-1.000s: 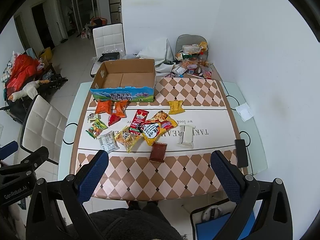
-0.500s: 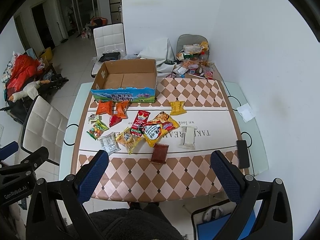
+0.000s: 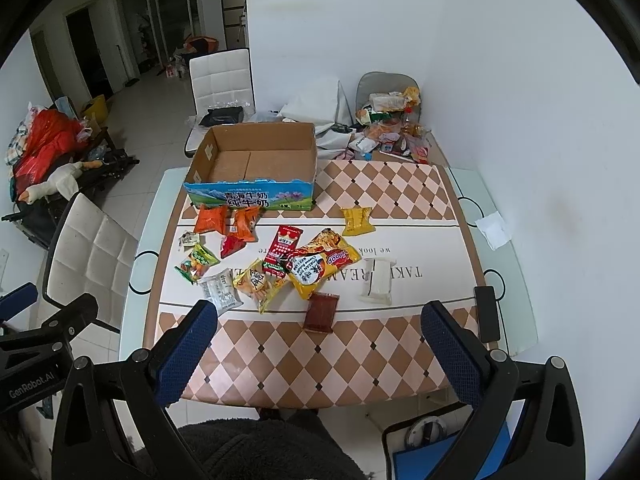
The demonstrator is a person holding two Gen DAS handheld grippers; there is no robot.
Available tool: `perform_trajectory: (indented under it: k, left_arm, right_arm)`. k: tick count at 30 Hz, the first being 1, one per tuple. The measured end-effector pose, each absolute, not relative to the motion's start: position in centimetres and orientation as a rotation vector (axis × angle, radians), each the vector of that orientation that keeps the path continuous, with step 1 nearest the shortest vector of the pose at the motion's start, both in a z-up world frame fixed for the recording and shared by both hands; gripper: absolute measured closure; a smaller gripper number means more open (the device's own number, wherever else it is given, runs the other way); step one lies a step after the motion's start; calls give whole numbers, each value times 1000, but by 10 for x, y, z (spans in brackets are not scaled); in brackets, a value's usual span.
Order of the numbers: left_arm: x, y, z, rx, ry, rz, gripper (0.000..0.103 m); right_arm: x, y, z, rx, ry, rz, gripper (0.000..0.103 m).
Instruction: Organize snacks
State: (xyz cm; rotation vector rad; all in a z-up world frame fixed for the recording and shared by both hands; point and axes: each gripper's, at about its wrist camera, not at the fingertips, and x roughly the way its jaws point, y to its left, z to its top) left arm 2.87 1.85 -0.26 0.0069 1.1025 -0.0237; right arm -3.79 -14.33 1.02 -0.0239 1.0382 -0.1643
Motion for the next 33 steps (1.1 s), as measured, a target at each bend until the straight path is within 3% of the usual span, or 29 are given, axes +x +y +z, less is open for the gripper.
perform_trajectory:
  k: [33]
  left_arm:
    - [49,26,6,0,1100,-29,0]
  right_arm:
    - [-41,-141,6,-12,1039,-153,0]
